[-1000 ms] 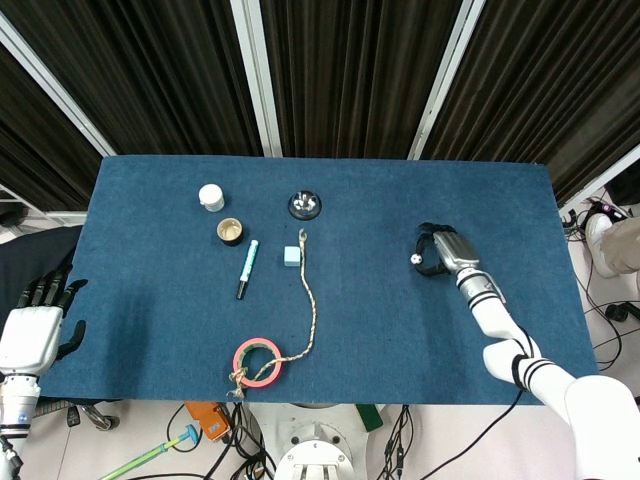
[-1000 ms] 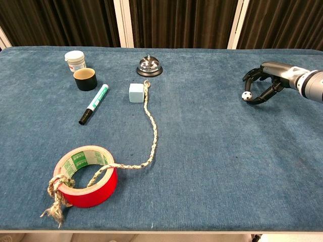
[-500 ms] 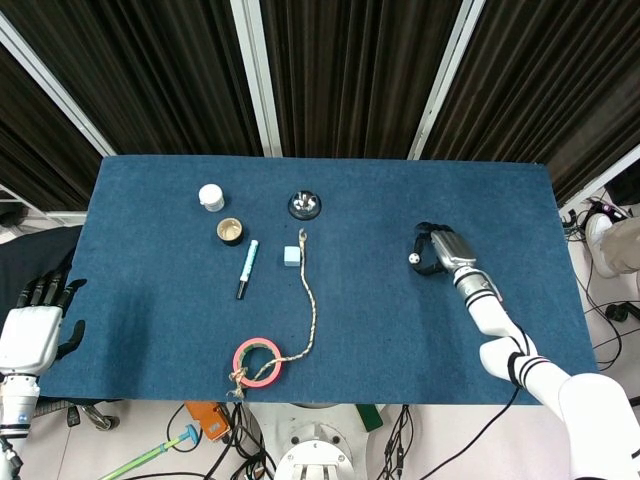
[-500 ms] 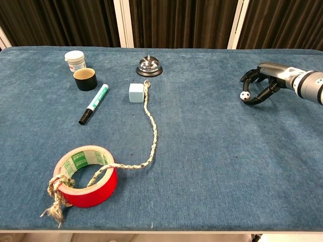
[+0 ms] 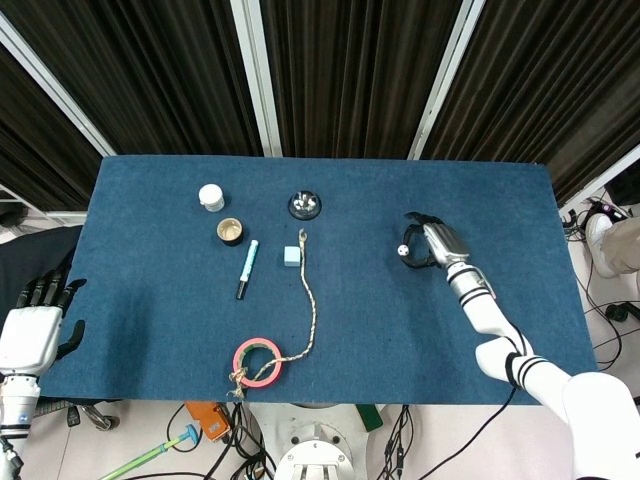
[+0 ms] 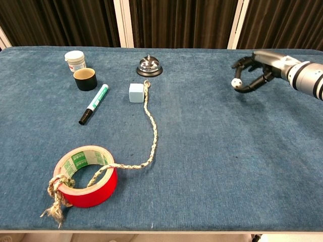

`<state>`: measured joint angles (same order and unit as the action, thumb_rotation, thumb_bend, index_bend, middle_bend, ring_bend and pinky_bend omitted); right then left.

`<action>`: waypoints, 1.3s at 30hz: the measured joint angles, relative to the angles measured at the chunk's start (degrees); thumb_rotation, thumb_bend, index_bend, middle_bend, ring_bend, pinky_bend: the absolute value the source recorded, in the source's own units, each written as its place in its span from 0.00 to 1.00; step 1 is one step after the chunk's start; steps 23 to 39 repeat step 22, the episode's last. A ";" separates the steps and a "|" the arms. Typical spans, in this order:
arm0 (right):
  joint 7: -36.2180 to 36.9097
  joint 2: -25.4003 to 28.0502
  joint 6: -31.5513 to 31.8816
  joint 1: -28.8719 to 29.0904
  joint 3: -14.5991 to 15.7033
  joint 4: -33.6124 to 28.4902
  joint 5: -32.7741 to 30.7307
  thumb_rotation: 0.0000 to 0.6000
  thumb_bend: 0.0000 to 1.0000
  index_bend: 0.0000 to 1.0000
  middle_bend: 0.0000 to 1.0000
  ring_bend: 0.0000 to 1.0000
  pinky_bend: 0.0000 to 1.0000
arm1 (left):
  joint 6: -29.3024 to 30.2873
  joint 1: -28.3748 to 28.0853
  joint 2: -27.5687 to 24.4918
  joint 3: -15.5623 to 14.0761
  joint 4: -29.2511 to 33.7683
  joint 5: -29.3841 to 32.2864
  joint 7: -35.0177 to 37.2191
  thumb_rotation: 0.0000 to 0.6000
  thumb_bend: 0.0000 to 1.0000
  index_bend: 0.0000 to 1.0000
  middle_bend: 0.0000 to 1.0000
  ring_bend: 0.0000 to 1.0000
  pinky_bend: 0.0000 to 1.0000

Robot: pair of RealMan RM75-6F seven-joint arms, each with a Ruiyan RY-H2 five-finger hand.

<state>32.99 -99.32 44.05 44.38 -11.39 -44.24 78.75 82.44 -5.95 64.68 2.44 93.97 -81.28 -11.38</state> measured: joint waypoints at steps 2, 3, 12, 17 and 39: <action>0.40 0.93 1.46 0.18 -0.33 -2.36 0.60 1.00 0.55 0.67 0.21 0.21 0.18 | 0.00 0.05 -0.07 0.11 0.06 0.30 0.26 1.00 0.40 0.17 0.00 0.01 0.09; 0.44 1.43 2.03 0.29 -0.50 -3.48 0.84 1.00 0.55 0.67 0.21 0.21 0.18 | -0.01 0.08 -0.10 0.14 0.09 0.44 0.34 1.00 0.40 0.17 0.00 0.01 0.10; -4.38 7.54 5.87 1.96 -3.41 -17.42 1.33 1.00 0.55 0.68 0.21 0.21 0.19 | 0.06 0.11 -0.07 0.11 0.23 0.34 0.06 1.00 0.40 0.17 0.00 0.01 0.09; -8.34 11.38 6.68 2.80 -5.26 -26.44 0.41 1.00 0.55 0.68 0.21 0.22 0.19 | 0.03 0.15 -0.13 0.14 0.32 0.49 0.18 1.00 0.40 0.17 0.00 0.01 0.10; -11.72 15.59 9.72 2.84 -7.22 -33.22 -0.06 1.00 0.55 0.69 0.21 0.23 0.21 | 0.32 0.31 -0.10 0.23 0.46 0.61 0.25 1.00 0.40 0.17 0.00 0.01 0.10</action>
